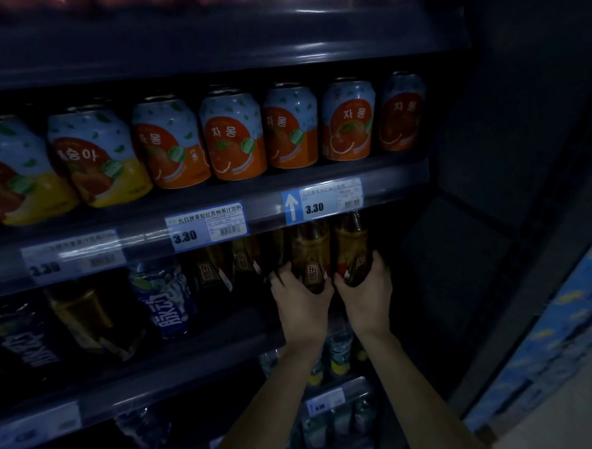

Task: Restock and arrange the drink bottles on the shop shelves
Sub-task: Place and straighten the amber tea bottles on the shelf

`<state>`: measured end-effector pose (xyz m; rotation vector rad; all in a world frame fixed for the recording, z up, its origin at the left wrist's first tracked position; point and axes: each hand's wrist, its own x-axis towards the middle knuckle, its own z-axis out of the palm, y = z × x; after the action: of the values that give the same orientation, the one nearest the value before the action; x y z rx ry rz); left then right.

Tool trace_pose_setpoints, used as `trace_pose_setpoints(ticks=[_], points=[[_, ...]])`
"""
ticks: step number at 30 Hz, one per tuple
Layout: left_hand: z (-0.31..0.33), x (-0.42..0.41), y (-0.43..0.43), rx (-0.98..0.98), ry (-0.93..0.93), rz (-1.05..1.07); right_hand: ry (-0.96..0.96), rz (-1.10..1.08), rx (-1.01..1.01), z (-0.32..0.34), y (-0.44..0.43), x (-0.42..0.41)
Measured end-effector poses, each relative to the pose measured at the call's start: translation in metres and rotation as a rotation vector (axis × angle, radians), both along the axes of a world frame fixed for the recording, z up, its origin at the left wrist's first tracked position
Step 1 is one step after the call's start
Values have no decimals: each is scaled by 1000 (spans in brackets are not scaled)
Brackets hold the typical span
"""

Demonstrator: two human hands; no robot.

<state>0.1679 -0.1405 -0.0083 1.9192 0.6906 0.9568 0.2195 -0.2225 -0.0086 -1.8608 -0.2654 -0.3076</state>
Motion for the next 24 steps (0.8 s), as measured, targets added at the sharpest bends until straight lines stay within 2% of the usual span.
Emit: trace_pose_setpoints(ticks=[7, 10, 15, 24], points=[[1, -9, 8, -45, -22, -90, 4, -16, 11, -2, 3, -11], [2, -22, 15, -53, -27, -112, -51, -39, 33, -2, 5, -25], [13, -51, 28, -18, -7, -113, -190, -66, 63, 6, 18, -54], [26, -129, 78, 43, -46, -16, -281, -14, 64, 18, 76, -120]])
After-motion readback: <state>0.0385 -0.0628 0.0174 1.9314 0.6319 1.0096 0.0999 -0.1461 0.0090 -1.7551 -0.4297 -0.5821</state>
